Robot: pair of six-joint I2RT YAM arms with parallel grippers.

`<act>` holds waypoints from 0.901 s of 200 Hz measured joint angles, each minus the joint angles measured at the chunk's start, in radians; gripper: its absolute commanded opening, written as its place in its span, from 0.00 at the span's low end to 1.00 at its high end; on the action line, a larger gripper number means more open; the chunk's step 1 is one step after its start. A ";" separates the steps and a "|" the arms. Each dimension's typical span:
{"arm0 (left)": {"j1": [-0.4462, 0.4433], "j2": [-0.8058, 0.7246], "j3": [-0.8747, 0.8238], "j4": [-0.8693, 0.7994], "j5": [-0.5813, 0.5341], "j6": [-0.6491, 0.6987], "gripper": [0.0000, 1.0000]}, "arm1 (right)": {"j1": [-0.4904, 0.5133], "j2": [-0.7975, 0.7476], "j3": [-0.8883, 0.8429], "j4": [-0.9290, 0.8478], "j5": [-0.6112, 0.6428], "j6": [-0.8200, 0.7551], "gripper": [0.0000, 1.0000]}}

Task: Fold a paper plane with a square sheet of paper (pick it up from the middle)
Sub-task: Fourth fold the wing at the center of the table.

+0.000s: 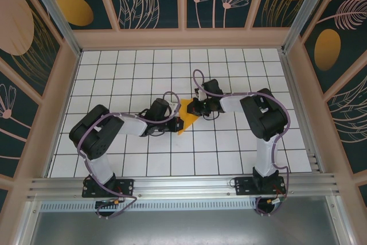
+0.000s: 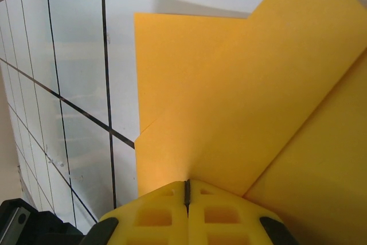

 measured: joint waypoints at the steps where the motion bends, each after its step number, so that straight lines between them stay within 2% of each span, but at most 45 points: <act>1: 0.000 0.000 0.000 0.000 -0.001 0.000 0.01 | 0.000 0.000 0.000 0.000 0.000 0.000 0.03; 62: -0.030 -0.033 -0.033 0.001 -0.058 -0.021 0.00 | -0.001 0.001 0.001 0.000 0.000 0.000 0.03; 180: -0.054 -0.081 -0.073 -0.027 -0.074 -0.026 0.00 | -0.002 0.002 0.001 0.000 -0.003 0.000 0.03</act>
